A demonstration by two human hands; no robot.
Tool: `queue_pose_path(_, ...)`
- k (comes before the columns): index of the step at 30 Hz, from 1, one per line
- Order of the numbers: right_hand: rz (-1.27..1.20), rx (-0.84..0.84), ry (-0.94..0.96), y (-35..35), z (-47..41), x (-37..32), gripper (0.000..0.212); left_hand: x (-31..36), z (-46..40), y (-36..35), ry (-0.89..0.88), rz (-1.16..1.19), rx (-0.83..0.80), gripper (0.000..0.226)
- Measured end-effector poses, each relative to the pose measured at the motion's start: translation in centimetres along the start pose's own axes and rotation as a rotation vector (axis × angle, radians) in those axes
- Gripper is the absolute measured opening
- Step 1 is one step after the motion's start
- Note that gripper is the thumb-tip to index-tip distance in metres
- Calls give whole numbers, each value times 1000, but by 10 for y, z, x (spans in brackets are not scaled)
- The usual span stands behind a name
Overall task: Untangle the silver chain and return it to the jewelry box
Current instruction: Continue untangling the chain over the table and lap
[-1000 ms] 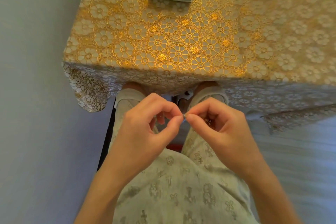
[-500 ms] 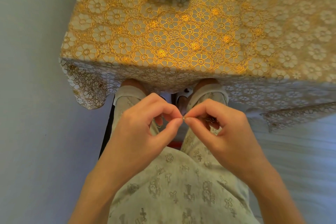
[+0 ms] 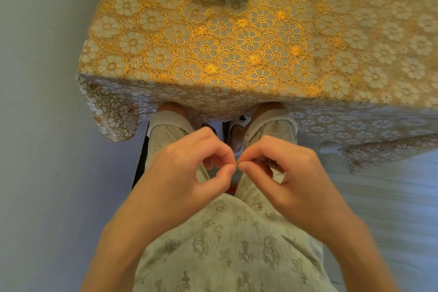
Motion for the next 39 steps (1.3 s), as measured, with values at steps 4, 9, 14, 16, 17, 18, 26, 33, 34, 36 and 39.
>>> queue_pose_path(4,-47,23,-44,1,1,1,13,0,0,-2,45,61,29,9)
queue_pose_path(9,-164,28,-139,0,3,2,13,0,1,-1,162,254,33,8)
queue_pose_path(14,-192,62,-159,1,4,4,10,-1,2,-2,261,359,54,9)
queue_pose_path(16,-201,52,-127,1,4,2,5,-1,2,-2,279,351,54,10)
queue_pose_path(17,-208,44,-112,1,4,1,3,-1,3,-2,283,342,52,10)
queue_pose_path(18,-211,40,-98,1,4,0,2,-1,3,-2,287,334,49,10)
queue_pose_path(26,-99,41,2,-1,3,1,6,1,5,-2,299,313,19,11)
queue_pose_path(33,-93,17,29,-3,4,1,4,0,4,-4,338,326,-16,15)
queue_pose_path(34,-102,23,25,-3,4,2,5,-1,5,-4,345,330,-18,15)
queue_pose_path(36,-124,44,4,-1,4,3,6,-3,5,-2,370,338,-16,15)
queue_pose_path(39,-168,70,-32,2,3,6,6,-7,5,1,387,345,-6,16)
Point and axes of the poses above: each hand's wrist, its own z-axis away from the middle knuckle, its own y-axis out of the back of the hand, x = y × z, the point moved 2 cm from there along -z, towards the middle knuckle, and after that the axes turned 15 degrees about x, right-handed, at the moved point
